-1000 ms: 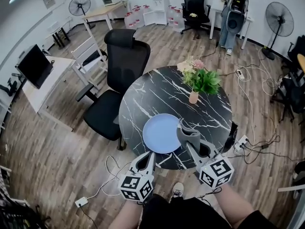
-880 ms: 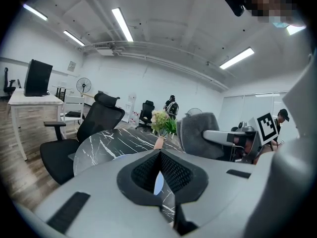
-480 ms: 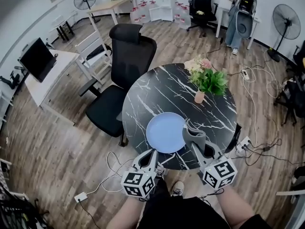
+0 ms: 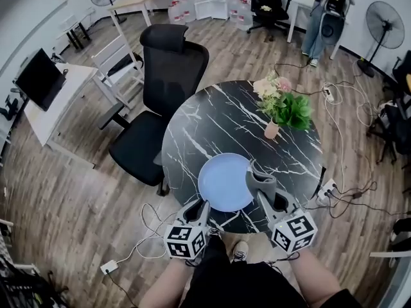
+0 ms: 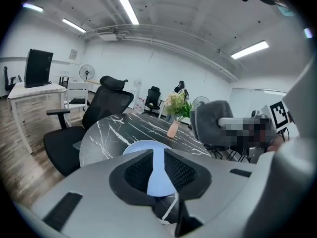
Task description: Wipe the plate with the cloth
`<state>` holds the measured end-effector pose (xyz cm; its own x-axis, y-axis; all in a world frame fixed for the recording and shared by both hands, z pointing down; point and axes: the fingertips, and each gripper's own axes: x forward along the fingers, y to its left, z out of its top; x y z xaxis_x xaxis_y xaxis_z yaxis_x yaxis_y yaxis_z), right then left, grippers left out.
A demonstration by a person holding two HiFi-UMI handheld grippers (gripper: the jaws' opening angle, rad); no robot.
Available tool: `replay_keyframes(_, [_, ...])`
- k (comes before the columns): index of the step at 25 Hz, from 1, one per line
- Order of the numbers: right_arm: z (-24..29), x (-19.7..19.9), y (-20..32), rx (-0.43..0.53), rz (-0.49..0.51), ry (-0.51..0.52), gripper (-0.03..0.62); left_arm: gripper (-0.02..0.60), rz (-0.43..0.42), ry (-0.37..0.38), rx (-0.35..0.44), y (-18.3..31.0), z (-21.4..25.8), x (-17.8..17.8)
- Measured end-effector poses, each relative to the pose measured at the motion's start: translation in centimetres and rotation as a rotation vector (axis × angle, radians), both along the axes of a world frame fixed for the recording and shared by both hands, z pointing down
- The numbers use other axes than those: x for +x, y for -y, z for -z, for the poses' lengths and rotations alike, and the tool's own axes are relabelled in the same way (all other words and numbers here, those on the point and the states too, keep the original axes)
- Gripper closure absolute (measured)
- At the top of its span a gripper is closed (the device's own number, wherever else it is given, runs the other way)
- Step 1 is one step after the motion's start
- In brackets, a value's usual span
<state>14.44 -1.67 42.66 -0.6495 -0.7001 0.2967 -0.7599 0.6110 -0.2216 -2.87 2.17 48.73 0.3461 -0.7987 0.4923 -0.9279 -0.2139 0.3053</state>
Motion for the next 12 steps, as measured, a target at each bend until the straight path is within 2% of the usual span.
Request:
replay_keyframes(2, [-0.7,-0.9,0.7,-0.011,0.007,-0.012,0.536,0.448,-0.009,-0.003,-0.054,0.7,-1.6,-0.7])
replay_keyframes(3, [-1.1,-1.3,1.1,-0.018,0.013,-0.019,0.536,0.435,-0.01,-0.001,-0.078,1.1,-2.4,-1.1])
replay_keyframes(12, [-5.0,-5.4,3.4,-0.079,0.069,-0.091,0.536,0.411,-0.026,0.016,-0.258,3.8,-9.5,-3.9])
